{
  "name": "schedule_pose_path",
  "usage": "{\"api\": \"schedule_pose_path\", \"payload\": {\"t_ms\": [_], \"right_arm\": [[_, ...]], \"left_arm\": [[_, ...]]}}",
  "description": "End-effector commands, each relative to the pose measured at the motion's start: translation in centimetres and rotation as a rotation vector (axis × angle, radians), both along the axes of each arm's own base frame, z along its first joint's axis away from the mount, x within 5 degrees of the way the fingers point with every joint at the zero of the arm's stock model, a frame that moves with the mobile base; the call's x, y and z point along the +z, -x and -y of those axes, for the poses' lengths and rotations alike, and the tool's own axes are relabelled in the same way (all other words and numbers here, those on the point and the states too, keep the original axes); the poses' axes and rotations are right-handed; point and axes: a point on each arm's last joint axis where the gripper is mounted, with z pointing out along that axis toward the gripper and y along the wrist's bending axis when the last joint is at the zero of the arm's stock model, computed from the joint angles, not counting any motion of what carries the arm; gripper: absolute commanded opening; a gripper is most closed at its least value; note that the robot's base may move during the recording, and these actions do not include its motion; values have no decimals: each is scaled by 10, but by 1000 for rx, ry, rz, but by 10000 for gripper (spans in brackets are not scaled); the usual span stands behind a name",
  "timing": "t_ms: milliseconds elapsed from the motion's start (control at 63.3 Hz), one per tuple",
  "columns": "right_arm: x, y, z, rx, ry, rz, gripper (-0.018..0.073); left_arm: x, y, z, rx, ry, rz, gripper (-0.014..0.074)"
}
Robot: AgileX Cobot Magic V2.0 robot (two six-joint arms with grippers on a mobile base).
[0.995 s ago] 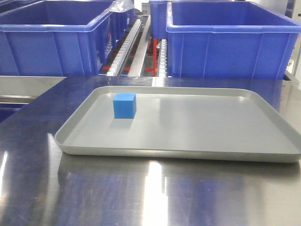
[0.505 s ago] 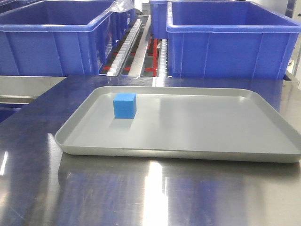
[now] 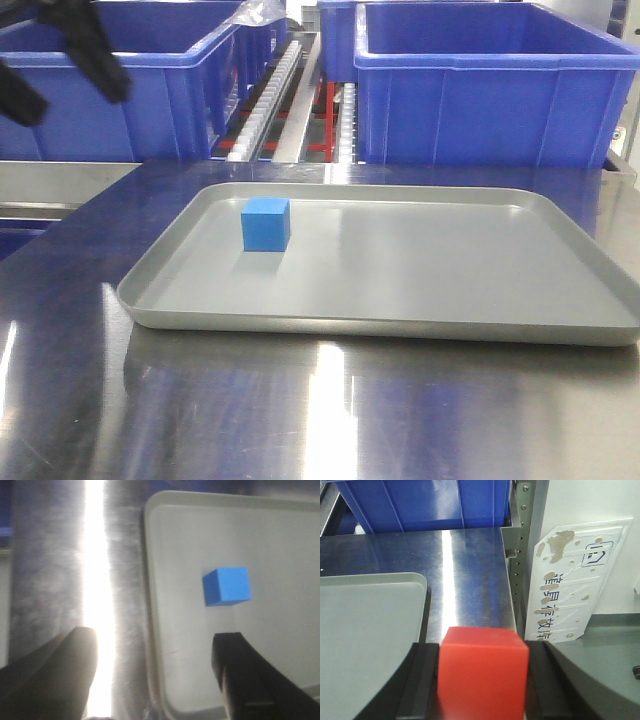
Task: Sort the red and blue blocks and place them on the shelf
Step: 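Lower the open left gripper over the blue cube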
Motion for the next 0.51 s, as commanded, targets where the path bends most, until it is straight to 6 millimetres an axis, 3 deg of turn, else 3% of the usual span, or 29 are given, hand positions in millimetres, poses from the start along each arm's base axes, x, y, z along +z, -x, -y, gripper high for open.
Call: {"api": "schedule_pose_path", "payload": {"t_ms": [0, 489], "right_arm": [[16, -2, 1, -7, 19, 107, 50], [16, -2, 1, -7, 19, 105, 50]], "left_arm": [[20, -6, 15, 1, 68, 99, 521], [10, -28, 77, -76, 24, 114, 521]]}}
